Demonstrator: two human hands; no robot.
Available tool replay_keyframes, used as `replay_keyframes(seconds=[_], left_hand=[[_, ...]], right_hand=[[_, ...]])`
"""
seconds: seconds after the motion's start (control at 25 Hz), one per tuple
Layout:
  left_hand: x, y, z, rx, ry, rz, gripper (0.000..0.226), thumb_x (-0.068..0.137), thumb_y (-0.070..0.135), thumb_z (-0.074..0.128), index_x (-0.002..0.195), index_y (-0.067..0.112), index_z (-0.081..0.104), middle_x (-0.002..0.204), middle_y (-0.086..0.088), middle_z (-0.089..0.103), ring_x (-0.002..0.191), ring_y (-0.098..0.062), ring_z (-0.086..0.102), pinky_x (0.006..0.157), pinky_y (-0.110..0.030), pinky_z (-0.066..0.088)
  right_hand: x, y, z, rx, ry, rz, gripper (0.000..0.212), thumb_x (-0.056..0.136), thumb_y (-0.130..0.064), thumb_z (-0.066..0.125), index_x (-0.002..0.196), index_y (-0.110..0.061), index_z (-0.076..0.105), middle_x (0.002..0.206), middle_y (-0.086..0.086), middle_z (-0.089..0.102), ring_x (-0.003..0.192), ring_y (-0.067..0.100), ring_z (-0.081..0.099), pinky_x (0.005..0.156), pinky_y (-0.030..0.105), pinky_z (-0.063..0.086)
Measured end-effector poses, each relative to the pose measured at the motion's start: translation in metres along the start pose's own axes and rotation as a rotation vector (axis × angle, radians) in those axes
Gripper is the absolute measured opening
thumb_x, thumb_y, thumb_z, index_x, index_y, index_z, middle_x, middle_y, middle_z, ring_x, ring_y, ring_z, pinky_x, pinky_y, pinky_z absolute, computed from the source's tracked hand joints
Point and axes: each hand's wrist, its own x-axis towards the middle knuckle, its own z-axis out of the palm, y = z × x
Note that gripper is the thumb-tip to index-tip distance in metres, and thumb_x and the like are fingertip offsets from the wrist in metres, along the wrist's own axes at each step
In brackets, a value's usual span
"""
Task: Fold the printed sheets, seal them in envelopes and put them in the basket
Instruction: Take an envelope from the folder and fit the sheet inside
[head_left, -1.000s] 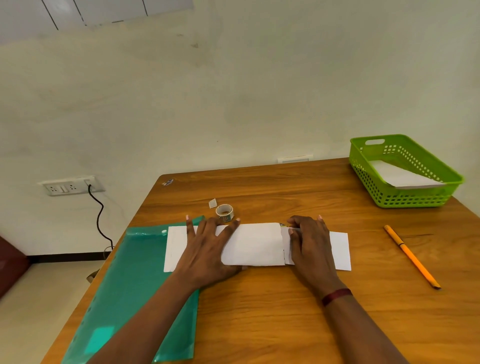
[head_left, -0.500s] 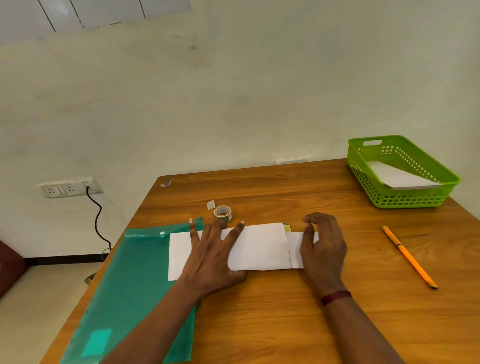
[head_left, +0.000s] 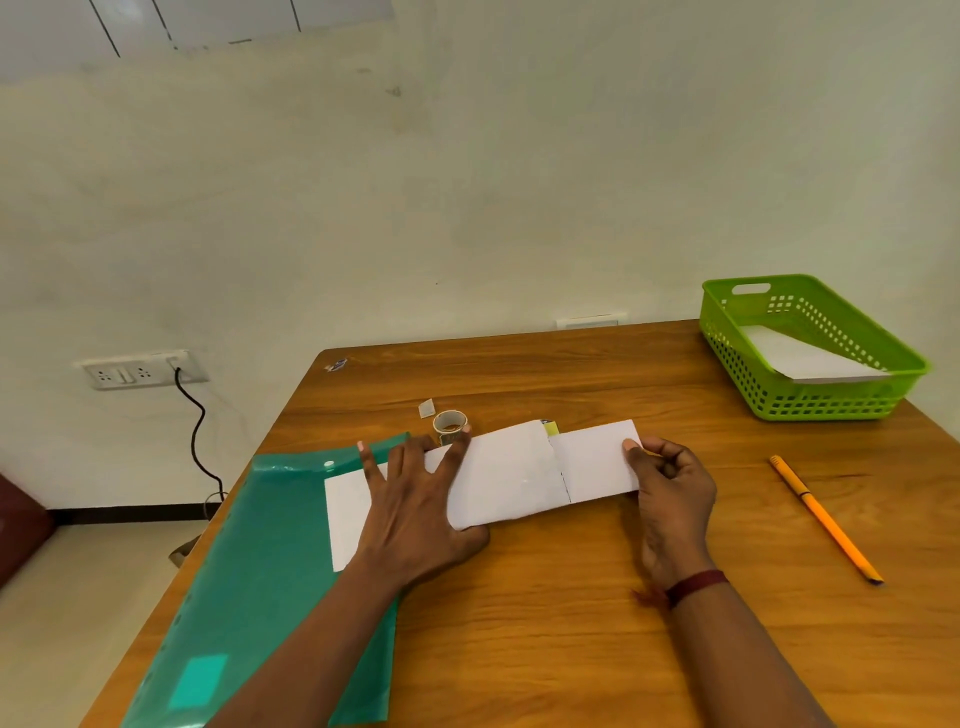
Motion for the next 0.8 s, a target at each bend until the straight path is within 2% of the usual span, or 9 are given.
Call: replay_keyframes(seconds=[0.12,0.2,0.36,0.48,0.56,0.68,0.8], left_hand=[[0.004,0.009,0.000,0.027,-0.010,0.029,0.108,0.066,0.087,0.041,0.151,0.042,-0.008,0.146,-0.009,0.026,0.141,-0.028,0.022,0.112,-0.066,-0.014],[0.007,0.014,0.000,0.025,0.000,0.041,0.109,0.065,0.087,0.039,0.150,0.042,-0.013,0.148,-0.010,0.023,0.142,-0.030,0.020,0.111,-0.067,-0.014],[0.014,0.025,0.000,0.009,0.038,0.051,0.113,0.064,0.088,0.040,0.151,0.041,-0.014,0.148,-0.013,0.024,0.142,-0.031,0.019,0.110,-0.070,-0.012],[0.019,0.033,0.001,0.008,0.065,0.056,0.115,0.062,0.088,0.043,0.153,0.039,-0.008,0.146,-0.012,0.027,0.141,-0.031,0.021,0.110,-0.070,-0.011],[0.022,0.038,0.001,0.002,0.081,0.055,0.116,0.062,0.088,0.045,0.154,0.037,-0.005,0.143,-0.012,0.029,0.139,-0.030,0.023,0.110,-0.070,-0.010],[0.023,0.048,-0.001,-0.015,0.080,0.034,0.115,0.063,0.089,0.044,0.154,0.038,-0.006,0.142,-0.010,0.027,0.138,-0.029,0.021,0.110,-0.070,-0.011],[0.023,0.057,-0.005,-0.046,0.060,-0.011,0.115,0.063,0.090,0.041,0.151,0.040,-0.014,0.143,-0.009,0.021,0.139,-0.029,0.017,0.110,-0.068,-0.014]], right_hand=[[-0.004,-0.003,0.002,0.032,-0.090,0.028,0.013,0.084,-0.012,0.074,0.094,-0.016,0.067,0.091,0.004,0.071,0.081,0.012,0.065,0.064,0.026,0.051],[-0.008,-0.002,0.004,-0.008,-0.139,0.004,0.006,0.088,-0.019,0.070,0.093,-0.016,0.070,0.091,0.004,0.073,0.083,0.013,0.066,0.067,0.028,0.052],[-0.018,-0.003,0.007,-0.054,-0.253,-0.003,0.034,0.096,-0.042,0.053,0.096,-0.015,0.075,0.101,-0.001,0.074,0.098,0.014,0.064,0.080,0.034,0.050],[-0.023,-0.010,0.008,-0.039,-0.305,0.010,0.042,0.098,-0.045,0.044,0.103,-0.014,0.073,0.103,-0.003,0.072,0.097,0.010,0.062,0.072,0.027,0.047],[-0.026,-0.013,0.008,-0.009,-0.342,0.030,0.041,0.097,-0.045,0.044,0.108,-0.015,0.070,0.103,-0.001,0.071,0.094,0.009,0.063,0.068,0.024,0.047],[-0.029,-0.013,0.008,0.016,-0.408,0.011,0.036,0.088,-0.045,0.052,0.108,-0.021,0.069,0.106,0.003,0.071,0.098,0.016,0.065,0.074,0.029,0.054],[-0.027,-0.017,0.013,-0.020,-0.404,-0.069,0.016,0.090,-0.030,0.062,0.101,-0.022,0.069,0.101,-0.003,0.072,0.098,0.014,0.066,0.069,0.027,0.056]])
